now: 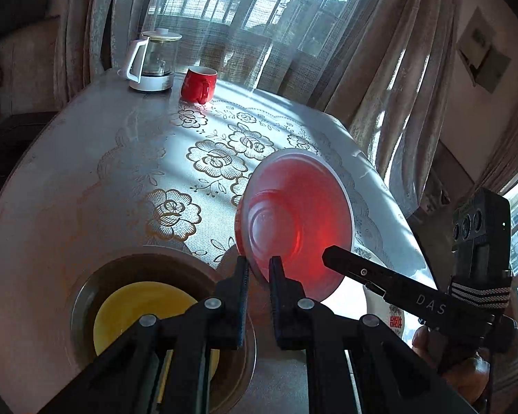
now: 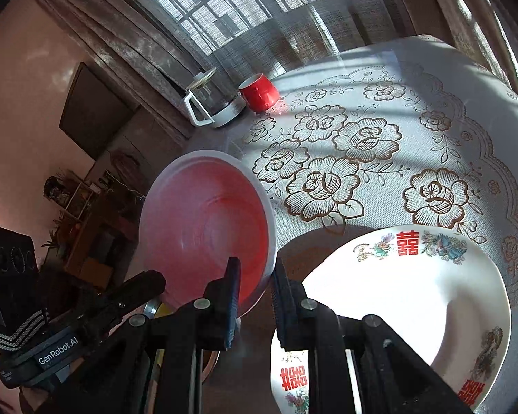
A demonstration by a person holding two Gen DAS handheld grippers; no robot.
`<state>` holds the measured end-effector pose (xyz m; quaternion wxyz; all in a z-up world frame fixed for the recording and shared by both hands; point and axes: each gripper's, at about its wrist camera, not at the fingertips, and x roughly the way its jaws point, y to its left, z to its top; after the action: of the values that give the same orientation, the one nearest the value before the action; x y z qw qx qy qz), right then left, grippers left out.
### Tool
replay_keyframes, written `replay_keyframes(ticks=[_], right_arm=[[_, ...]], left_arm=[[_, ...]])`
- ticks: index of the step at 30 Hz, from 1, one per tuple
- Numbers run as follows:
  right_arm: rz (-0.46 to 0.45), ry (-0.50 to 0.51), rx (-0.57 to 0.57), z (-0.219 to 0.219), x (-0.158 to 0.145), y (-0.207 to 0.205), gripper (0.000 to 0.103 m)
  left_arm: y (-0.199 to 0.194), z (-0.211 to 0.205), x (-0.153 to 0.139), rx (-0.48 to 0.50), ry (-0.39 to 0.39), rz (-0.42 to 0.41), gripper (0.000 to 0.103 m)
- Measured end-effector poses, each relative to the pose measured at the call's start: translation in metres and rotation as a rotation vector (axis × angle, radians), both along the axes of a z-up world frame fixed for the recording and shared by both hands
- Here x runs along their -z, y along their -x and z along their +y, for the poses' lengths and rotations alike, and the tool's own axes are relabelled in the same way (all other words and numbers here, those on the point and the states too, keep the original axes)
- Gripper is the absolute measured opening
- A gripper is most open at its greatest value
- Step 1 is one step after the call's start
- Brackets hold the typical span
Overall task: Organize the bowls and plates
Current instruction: 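Carry the red bowl over the steel bowl and lower it into the yellow bowl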
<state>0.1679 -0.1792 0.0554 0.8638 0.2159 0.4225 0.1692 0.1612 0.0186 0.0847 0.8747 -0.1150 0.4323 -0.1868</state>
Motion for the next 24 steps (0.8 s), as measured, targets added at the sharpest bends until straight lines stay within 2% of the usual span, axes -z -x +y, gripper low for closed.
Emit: replay_keyframes(ticks=[10,24], right_arm=[[0.019,0.012,-0.133,0.061,0.008,0.023,0.017],[0.086,0.06,-0.194,0.096,0.032,0.035,0.02]], left_arm=[[0.046,0.063,0.009,-0.072,0.038,-0.003,0.012],[0.069,0.097,0.053,-0.138,0.08,0.092,0.012]])
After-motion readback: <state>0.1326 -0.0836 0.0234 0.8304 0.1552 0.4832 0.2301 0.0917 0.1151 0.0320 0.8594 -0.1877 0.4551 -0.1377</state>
